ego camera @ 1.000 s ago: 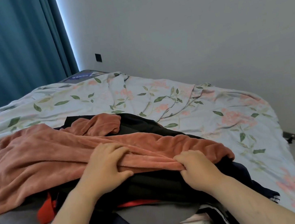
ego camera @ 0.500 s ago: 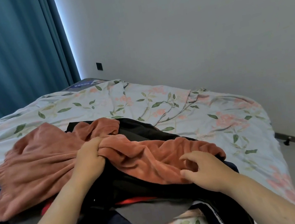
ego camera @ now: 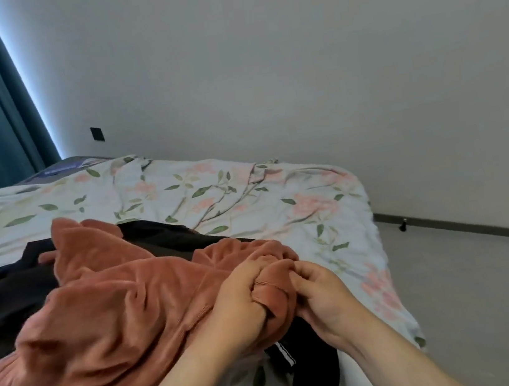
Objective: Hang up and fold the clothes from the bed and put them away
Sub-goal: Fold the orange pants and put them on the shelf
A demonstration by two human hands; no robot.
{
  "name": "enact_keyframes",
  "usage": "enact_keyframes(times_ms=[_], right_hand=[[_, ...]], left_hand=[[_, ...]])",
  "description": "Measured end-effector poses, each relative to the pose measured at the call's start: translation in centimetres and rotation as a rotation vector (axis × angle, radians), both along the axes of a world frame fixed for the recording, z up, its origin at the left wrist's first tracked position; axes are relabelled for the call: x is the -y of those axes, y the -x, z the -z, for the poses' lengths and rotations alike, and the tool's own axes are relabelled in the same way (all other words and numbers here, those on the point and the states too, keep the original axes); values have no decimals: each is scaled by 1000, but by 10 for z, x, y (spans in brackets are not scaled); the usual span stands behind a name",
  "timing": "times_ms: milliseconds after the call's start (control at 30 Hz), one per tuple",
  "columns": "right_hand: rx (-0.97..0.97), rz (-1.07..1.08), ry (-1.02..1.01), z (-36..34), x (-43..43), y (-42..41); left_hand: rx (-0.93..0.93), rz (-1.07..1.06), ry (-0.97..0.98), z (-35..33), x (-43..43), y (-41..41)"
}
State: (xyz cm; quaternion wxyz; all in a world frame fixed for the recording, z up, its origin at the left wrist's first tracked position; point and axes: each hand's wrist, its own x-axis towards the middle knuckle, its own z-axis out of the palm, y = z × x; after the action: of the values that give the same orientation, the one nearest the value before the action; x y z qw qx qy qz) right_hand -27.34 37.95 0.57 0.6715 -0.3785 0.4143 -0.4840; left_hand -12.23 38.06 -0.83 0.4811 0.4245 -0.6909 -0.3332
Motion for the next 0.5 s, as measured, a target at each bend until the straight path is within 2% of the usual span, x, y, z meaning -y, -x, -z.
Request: enact_keyframes(times_ms=[67,167,300,367,433,500], right_hand=[[30,59,-34,9,-6,15],[60,163,-107,21,-14,42],[137,277,-149,33,-19,90],[176,400,-172,37,-19,116],[96,524,-266,42,-21,140],[-139,601,-377,53,-25,152]], left_hand=[[48,48,42,4,-6,9],[256,99,152,16,-10,11],[710,-92,142,41,-28,-11],[802,-168,92,53,-43,-28],[801,-274,32,65,-57,-50],[828,-370,-106,79,-71,-72]])
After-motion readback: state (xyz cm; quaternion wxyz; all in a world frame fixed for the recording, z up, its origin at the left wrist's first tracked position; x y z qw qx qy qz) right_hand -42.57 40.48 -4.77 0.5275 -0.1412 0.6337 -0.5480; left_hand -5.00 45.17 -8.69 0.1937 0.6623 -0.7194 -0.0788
